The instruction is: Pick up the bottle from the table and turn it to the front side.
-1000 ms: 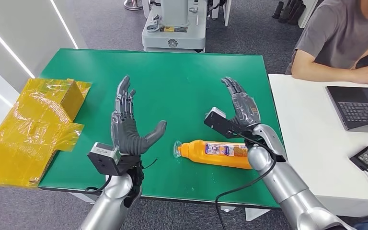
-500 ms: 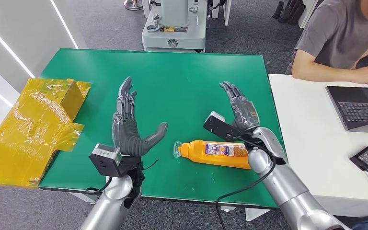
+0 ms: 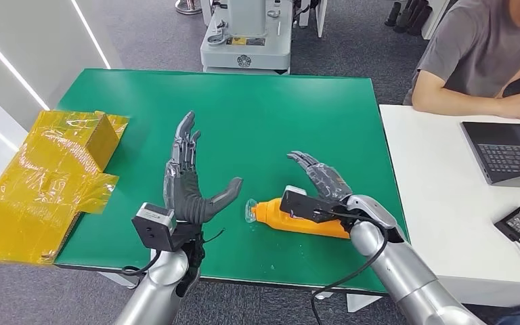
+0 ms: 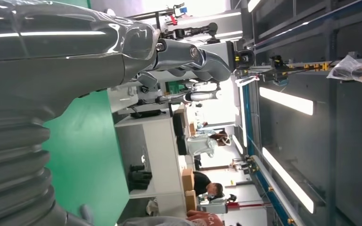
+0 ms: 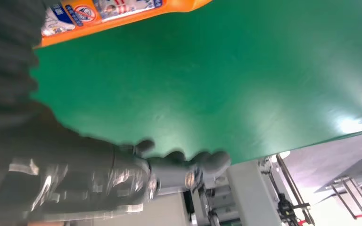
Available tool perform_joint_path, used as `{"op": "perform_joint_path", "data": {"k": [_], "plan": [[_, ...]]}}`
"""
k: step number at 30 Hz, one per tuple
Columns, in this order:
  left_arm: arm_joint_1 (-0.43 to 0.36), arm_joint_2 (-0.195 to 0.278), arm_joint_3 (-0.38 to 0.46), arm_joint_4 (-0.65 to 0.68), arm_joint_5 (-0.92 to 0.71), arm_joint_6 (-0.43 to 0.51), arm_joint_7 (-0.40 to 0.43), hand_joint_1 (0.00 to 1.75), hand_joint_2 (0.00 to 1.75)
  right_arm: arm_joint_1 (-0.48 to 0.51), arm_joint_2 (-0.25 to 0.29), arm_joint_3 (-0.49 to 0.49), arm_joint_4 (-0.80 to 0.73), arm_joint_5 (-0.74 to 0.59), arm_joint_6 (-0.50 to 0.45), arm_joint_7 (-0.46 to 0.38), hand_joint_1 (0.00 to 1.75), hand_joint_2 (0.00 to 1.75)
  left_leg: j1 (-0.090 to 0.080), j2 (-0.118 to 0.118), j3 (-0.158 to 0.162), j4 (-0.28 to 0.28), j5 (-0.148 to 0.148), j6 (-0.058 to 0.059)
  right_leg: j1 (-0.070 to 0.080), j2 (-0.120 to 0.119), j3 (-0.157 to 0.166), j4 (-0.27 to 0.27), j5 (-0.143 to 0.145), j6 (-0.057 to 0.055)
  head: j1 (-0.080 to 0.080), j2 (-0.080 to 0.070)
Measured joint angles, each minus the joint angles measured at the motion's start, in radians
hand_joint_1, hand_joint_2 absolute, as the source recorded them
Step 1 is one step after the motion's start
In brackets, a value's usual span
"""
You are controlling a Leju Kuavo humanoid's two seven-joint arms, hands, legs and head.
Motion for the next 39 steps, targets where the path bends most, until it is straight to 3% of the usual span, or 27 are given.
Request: {"op": "perform_joint_path", "data": {"k": [6,11,28,39], "plan": [[-0.001,-0.005,0.0,-0.002,-0.004,-0.017,0.02,0.0,1.75,0.005,-0.05,0.041,0.0,0.001,0.126,0.037,0.0,1.75,0.0,0.0,0.0,0.0,0.0,0.0,0.0,0.0,0.0,0.0,0.0,0.0,0.0,0.0],[-0.001,-0.008,0.0,-0.002,-0.006,-0.028,0.03,0.0,1.75,0.017,-0.102,0.07,-0.001,0.001,0.173,0.058,0.0,1.75,0.0,0.0,0.0,0.0,0.0,0.0,0.0,0.0,0.0,-0.001,0.0,0.0,0.0,0.0],[-0.001,-0.009,0.0,-0.01,-0.014,-0.045,0.052,0.0,1.75,0.039,-0.227,0.103,-0.043,-0.011,0.193,0.102,0.0,1.75,0.0,-0.001,-0.001,0.0,0.0,0.001,0.0,-0.001,0.0,-0.001,0.0,0.0,0.0,0.0],[0.0,-0.009,0.0,-0.02,-0.018,-0.042,0.053,0.0,1.75,0.039,-0.246,0.106,-0.045,0.016,0.188,0.119,0.0,1.75,0.0,-0.001,-0.001,0.0,0.0,0.001,0.0,-0.001,0.0,-0.001,0.0,0.0,0.0,0.0]]}}
